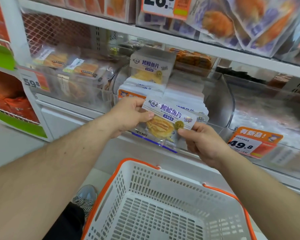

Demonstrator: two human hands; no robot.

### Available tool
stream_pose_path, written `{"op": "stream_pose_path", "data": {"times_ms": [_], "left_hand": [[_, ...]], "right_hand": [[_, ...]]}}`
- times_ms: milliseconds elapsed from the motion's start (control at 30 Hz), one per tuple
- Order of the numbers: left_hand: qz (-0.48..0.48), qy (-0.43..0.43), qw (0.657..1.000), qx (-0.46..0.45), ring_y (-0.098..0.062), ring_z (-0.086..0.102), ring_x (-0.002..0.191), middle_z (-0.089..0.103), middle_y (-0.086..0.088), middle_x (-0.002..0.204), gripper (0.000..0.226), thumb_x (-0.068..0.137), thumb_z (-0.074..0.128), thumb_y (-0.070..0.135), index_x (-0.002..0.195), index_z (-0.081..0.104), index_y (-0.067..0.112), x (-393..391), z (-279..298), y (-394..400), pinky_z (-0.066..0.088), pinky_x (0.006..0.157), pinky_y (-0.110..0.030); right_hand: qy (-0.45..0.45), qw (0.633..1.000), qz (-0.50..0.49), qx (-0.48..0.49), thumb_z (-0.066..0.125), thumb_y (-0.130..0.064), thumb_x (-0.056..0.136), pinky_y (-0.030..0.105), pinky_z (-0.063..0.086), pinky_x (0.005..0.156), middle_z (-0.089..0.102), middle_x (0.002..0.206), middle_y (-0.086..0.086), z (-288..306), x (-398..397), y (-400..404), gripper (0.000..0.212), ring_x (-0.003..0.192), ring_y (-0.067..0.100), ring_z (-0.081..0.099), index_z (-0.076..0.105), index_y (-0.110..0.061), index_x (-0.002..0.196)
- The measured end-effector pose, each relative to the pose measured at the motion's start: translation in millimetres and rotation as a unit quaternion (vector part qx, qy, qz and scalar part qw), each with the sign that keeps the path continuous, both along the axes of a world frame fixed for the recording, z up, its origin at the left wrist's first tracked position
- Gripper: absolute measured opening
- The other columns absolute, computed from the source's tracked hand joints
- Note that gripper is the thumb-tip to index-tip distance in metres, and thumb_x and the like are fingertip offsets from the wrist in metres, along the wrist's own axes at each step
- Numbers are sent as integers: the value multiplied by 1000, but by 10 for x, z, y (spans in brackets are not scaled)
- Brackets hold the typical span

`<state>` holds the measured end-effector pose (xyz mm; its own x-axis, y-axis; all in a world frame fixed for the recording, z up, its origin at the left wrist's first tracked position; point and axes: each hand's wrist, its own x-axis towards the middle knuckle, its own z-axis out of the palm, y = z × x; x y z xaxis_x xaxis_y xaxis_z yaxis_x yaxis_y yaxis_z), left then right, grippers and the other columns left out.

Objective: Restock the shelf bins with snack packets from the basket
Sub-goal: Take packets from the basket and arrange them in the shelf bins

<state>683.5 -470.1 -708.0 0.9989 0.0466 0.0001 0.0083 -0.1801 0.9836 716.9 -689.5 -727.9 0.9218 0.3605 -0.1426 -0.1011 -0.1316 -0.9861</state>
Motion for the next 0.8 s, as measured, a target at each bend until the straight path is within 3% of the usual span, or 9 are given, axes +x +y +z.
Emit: {"op": "stream_pose_path", "data": {"times_ms": [133, 200, 267, 367, 433, 500, 600, 667, 800], "left_hand": [[28, -46, 998, -30, -4, 70, 79, 75, 6, 89, 24, 91, 61, -4, 107, 70, 11, 46, -21, 14, 56, 72, -16], [52, -64, 995, -64, -7, 71, 78, 76, 6, 82, 20, 91, 63, -2, 96, 71, 15, 57, 18, 15, 56, 72, -20], [116, -99, 985, -82, -10, 69, 70, 74, 4, 75, 16, 91, 65, 5, 84, 71, 18, 78, 99, 39, 55, 71, -23], [266, -164, 950, -11, -12, 64, 75, 69, 9, 77, 14, 88, 70, 20, 77, 67, 28, 169, 127, 182, 54, 79, -31], [330, -172, 925, 72, -13, 62, 91, 65, 11, 90, 7, 85, 71, 28, 85, 65, 31, 213, 85, 286, 52, 88, -34], [351, -159, 908, 168, -19, 57, 107, 61, 5, 107, 21, 85, 70, 31, 104, 67, 25, 244, 26, 343, 45, 97, -33], [353, -137, 891, 251, -24, 44, 125, 51, 1, 134, 46, 84, 69, 39, 126, 61, 22, 272, -37, 308, 31, 106, -34], [342, -107, 895, 265, -22, 33, 135, 40, 5, 147, 57, 85, 66, 47, 136, 53, 26, 286, -65, 264, 25, 111, -39], [324, -60, 904, 271, -21, 23, 144, 28, 5, 156, 66, 87, 61, 55, 143, 44, 25, 348, -124, 251, 20, 116, -45]], "right_hand": [[-16, 1000, 1, -12, 56, -2, 96, 23, 16, 47, 45, 42, -11, 126, -8, 114, 14, 40, 6, 20, 62, -7, 84], [-21, 1000, -7, 1, 55, -1, 97, 22, 19, 45, 45, 42, -11, 200, -10, 165, 19, 37, 5, 22, 61, -9, 81], [-42, 998, -38, 23, 56, -1, 96, 20, 22, 42, 48, 43, -11, 328, 10, 215, 20, 37, 5, 27, 63, -11, 80], [-165, 980, -107, 16, 62, -3, 93, 15, 34, 43, 55, 47, -14, 591, 115, 256, 16, 39, 0, 43, 67, -16, 84], [-278, 948, -147, -55, 70, -10, 90, 18, 44, 51, 61, 54, -16, 719, 244, 269, 17, 50, 0, 54, 65, -22, 78], [-341, 914, -176, -134, 74, -20, 87, 34, 53, 62, 69, 69, -9, 773, 410, 289, 14, 64, 13, 63, 67, -27, 77], [-367, 894, -188, -175, 72, -25, 88, 41, 56, 77, 72, 83, -7, 797, 605, 344, 2, 75, 16, 65, 72, -26, 87], [-379, 885, -189, -194, 70, -26, 90, 39, 55, 84, 71, 90, -12, 802, 700, 386, 10, 81, 11, 63, 74, -25, 99], [-352, 895, -191, -198, 70, -27, 90, 40, 54, 92, 71, 96, -8, 758, 895, 450, 17, 92, 12, 65, 72, -23, 106]]}}
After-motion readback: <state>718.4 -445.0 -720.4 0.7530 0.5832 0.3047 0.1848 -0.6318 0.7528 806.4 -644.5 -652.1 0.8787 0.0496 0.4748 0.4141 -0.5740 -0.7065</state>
